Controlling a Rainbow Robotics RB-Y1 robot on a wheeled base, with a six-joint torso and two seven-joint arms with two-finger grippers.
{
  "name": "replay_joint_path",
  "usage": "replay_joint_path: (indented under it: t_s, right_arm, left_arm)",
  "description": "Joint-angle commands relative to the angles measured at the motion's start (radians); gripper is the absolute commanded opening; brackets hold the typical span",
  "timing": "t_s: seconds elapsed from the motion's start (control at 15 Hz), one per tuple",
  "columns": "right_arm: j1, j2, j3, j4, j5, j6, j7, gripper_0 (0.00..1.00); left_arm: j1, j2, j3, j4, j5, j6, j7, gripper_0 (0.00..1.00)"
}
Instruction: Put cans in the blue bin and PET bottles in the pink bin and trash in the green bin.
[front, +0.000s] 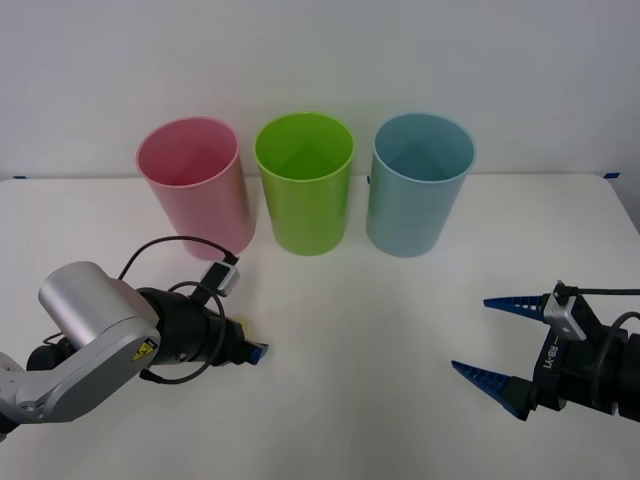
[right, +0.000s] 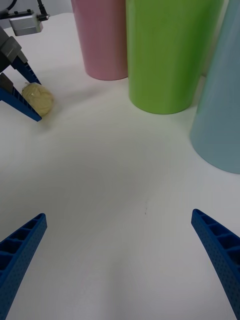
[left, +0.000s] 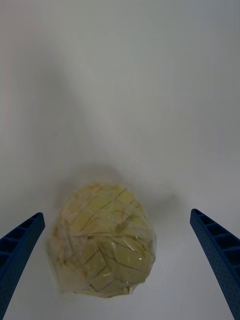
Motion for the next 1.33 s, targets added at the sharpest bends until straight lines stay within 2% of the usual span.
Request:
replay_joint_path:
  t_s: [0.07,0.47,0.53,0.6,0.67,1.33]
  right_arm:
    - [0.000,0.000,0.000,0.000,0.000,0.000,0.000,1.00]
    - [0.000,0.000,0.000,0.000,0.000,0.000,0.000,1.00]
    - [0.000,0.000,0.000,0.000,0.000,0.000,0.000,1.00]
    - [0.000,0.000,0.000,0.000,0.000,0.000,0.000,1.00]
    - [0.000,0.000,0.000,0.000,0.000,0.000,0.000,1.00]
    - [0.000,0.000,0.000,0.000,0.000,0.000,0.000,1.00]
  left_arm:
    - [-0.003,-0.012,-0.001,0.015,-0.013,0.000,0.000,1.00]
    - [-0.003,-0.030,-0.004,0.024,-0.031,-0.001,-0.002,1.00]
    - [-0.003,-0.032,-0.004,0.024,-0.033,-0.001,-0.003,0.75]
    - [-0.003,-0.032,-0.006,0.024,-0.037,0.000,-0.003,0.12]
    - [-0.003,-0.032,-0.007,0.024,-0.044,0.000,-0.003,0.00]
    - [-0.001,-0.029,-0.030,0.019,-0.056,0.029,-0.005,0.00]
